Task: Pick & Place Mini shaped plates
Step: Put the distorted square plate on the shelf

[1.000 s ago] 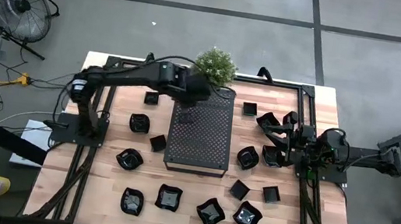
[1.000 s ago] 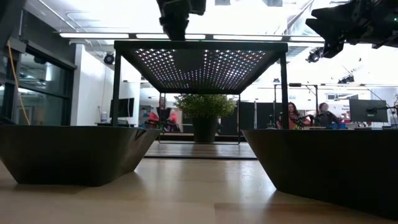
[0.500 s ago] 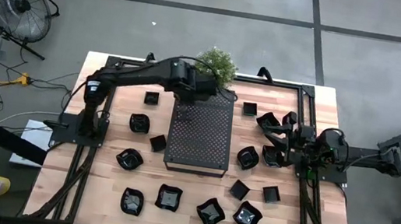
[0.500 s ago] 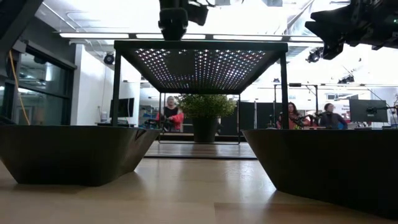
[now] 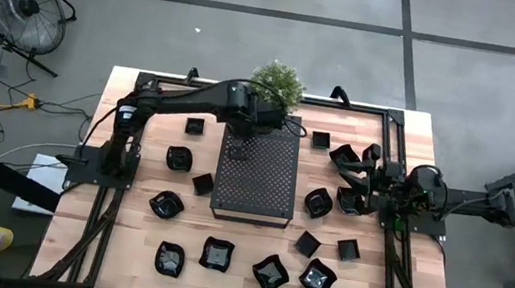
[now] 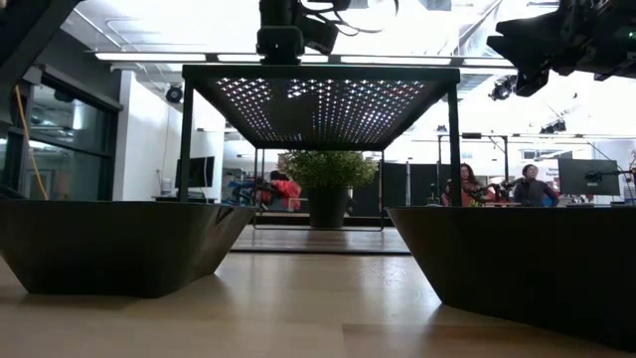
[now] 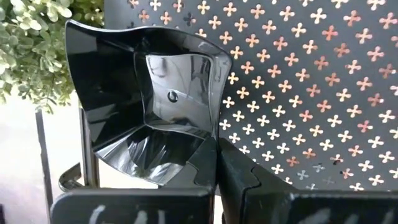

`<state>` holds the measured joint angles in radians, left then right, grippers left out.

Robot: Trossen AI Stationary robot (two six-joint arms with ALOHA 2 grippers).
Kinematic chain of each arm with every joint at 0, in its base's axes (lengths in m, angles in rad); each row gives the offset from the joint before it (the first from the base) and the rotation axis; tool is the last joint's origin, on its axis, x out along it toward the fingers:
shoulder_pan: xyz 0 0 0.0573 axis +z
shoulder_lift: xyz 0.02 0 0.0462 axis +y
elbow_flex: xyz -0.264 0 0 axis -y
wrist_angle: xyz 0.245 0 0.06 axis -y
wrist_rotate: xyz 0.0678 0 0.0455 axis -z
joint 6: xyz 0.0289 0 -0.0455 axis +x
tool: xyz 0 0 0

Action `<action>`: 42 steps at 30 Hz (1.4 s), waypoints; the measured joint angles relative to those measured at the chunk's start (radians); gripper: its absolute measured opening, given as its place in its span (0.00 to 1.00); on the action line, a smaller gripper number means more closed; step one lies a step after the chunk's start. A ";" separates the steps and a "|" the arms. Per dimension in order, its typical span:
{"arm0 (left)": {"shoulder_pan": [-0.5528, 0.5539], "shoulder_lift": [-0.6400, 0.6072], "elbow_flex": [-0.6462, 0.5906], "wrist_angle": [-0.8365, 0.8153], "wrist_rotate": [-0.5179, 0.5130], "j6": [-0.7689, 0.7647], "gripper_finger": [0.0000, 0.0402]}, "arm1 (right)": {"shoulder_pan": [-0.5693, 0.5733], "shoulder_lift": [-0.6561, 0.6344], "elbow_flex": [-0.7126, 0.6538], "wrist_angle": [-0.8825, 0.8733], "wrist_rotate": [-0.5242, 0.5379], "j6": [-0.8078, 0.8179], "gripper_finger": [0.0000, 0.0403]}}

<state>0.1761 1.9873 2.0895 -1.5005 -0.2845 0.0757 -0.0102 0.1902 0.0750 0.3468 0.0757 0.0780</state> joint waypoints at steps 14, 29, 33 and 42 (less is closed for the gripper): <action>-0.003 0.000 0.000 0.011 0.048 0.016 0.00 | 0.000 0.000 0.000 -0.007 0.000 0.000 0.28; -0.007 0.000 0.000 0.010 0.096 0.019 0.00 | 0.000 0.000 0.000 -0.006 0.000 0.000 0.28; -0.007 0.000 0.000 0.010 0.114 0.019 0.03 | 0.000 0.000 0.000 -0.006 0.000 0.000 0.28; -0.007 0.000 0.000 0.030 0.118 0.020 0.16 | 0.000 0.000 0.000 -0.006 0.000 0.000 0.28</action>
<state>0.1692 1.9873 2.0895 -1.4708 -0.1665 0.0960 -0.0101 0.1902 0.0750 0.3405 0.0754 0.0780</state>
